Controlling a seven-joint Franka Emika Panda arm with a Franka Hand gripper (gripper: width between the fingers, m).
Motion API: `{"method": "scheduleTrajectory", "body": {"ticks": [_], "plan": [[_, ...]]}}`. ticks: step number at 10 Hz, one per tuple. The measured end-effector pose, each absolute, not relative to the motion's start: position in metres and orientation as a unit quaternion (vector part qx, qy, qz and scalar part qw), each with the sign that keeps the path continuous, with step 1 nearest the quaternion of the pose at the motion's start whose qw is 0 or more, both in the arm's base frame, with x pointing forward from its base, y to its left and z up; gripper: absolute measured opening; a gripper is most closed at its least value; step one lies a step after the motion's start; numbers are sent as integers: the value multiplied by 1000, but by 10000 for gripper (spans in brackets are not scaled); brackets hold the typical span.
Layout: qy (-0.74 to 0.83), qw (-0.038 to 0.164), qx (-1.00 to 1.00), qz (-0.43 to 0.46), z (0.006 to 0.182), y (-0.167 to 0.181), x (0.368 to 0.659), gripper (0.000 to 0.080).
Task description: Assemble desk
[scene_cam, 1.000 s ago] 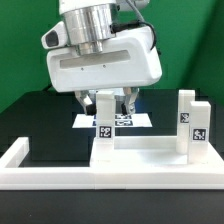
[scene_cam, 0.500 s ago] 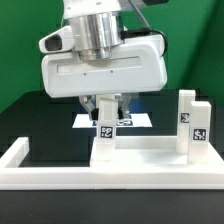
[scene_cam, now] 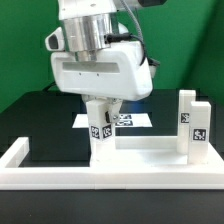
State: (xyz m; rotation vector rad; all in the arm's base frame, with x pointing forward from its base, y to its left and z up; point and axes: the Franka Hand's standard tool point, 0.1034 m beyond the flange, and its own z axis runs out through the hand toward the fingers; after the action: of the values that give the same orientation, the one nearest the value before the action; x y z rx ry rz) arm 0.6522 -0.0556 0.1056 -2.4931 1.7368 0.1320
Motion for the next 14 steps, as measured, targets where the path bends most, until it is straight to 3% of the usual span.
{"method": "scheduleTrajectory", "body": {"ticks": [2, 4, 6, 7, 8, 12, 13, 14], "plan": [[704, 68, -705, 56, 99, -56, 655, 294], [726, 70, -682, 57, 99, -57, 655, 294], [706, 71, -703, 55, 99, -56, 655, 574], [622, 78, -778, 41, 101, -58, 656, 574], [526, 83, -846, 32, 103, -59, 653, 632], [401, 85, -912, 22, 101, -60, 648, 649], [355, 81, -931, 18, 102, -60, 648, 649], [204, 61, -977, 1, 106, -60, 650, 649]]}}
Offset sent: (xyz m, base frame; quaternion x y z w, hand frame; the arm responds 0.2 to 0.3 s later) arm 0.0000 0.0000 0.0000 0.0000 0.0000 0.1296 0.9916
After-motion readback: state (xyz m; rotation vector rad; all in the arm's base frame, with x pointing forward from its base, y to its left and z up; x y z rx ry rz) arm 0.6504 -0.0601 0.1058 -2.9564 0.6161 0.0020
